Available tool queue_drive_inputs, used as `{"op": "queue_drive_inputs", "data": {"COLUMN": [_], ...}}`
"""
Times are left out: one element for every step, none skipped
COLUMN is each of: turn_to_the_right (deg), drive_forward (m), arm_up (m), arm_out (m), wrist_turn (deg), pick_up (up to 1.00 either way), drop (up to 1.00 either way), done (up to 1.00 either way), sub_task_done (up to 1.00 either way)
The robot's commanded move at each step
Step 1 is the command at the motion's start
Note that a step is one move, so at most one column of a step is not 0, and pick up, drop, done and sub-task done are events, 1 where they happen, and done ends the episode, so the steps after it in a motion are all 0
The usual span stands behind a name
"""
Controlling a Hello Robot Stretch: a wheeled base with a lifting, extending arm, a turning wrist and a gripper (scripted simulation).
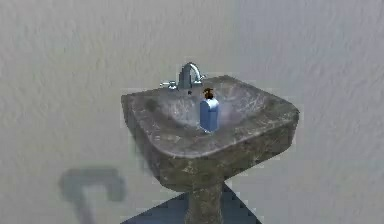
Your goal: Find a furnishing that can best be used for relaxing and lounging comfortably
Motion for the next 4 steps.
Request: {"op": "queue_drive_inputs", "data": {"turn_to_the_right": [45.0, 45.0, 42.0, 3.0], "drive_forward": [0.0, 0.0, 0.0, 0.0], "arm_up": [0.0, 0.0, 0.0, 0.0], "arm_out": [0.0, 0.0, 0.0, 0.0], "wrist_turn": [0.0, 0.0, 0.0, 0.0], "pick_up": [0.0, 0.0, 0.0, 0.0], "drop": [0.0, 0.0, 0.0, 0.0], "done": [0.0, 0.0, 0.0, 0.0], "sub_task_done": [0.0, 0.0, 0.0, 0.0]}}
